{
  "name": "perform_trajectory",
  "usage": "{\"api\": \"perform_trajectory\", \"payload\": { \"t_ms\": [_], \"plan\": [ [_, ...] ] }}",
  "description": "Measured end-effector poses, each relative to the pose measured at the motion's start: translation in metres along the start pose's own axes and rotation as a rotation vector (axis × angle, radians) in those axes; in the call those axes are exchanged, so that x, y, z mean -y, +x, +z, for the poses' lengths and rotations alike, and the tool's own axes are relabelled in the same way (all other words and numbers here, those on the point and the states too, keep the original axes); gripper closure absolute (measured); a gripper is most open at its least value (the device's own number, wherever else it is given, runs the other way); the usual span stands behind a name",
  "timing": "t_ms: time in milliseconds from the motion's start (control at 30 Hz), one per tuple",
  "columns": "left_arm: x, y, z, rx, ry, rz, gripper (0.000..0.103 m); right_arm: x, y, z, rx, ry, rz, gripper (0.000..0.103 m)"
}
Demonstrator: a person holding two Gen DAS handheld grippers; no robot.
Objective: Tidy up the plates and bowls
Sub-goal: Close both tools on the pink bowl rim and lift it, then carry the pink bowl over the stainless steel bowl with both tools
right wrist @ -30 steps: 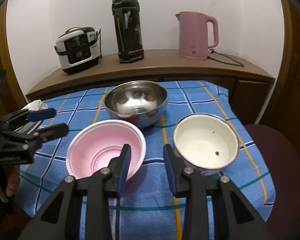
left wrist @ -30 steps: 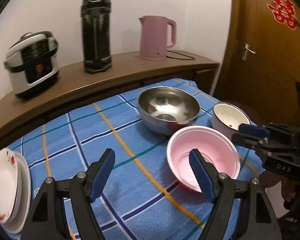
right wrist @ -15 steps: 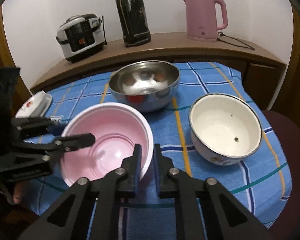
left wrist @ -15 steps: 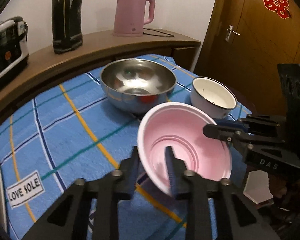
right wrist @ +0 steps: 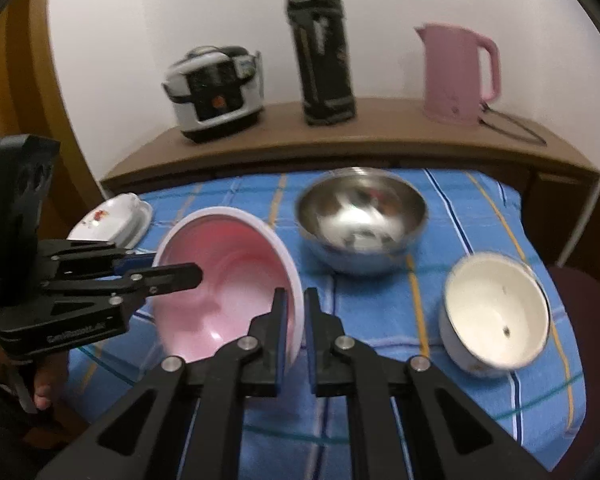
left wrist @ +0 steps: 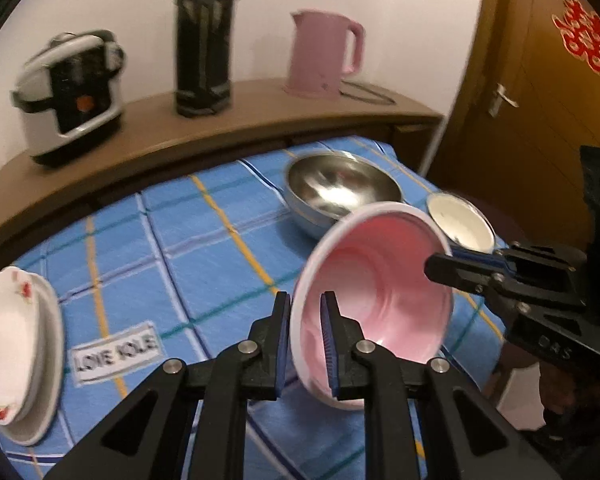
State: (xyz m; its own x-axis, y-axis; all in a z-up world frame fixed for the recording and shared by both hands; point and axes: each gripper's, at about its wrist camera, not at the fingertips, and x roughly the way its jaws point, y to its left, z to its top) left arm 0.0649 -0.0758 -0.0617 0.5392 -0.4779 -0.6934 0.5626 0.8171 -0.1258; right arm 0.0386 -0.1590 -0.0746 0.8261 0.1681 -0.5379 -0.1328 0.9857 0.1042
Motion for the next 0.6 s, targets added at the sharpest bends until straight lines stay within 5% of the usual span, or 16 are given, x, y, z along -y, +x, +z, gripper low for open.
{"api": "perform_trajectory", "payload": {
  "t_ms": [600],
  "plan": [
    [-0.043, -0.036, 0.070, 0.160, -0.106, -0.048, 0.095, -0.010, -0.019, 0.079, 0.208, 0.000, 0.012, 0.095]
  ]
}}
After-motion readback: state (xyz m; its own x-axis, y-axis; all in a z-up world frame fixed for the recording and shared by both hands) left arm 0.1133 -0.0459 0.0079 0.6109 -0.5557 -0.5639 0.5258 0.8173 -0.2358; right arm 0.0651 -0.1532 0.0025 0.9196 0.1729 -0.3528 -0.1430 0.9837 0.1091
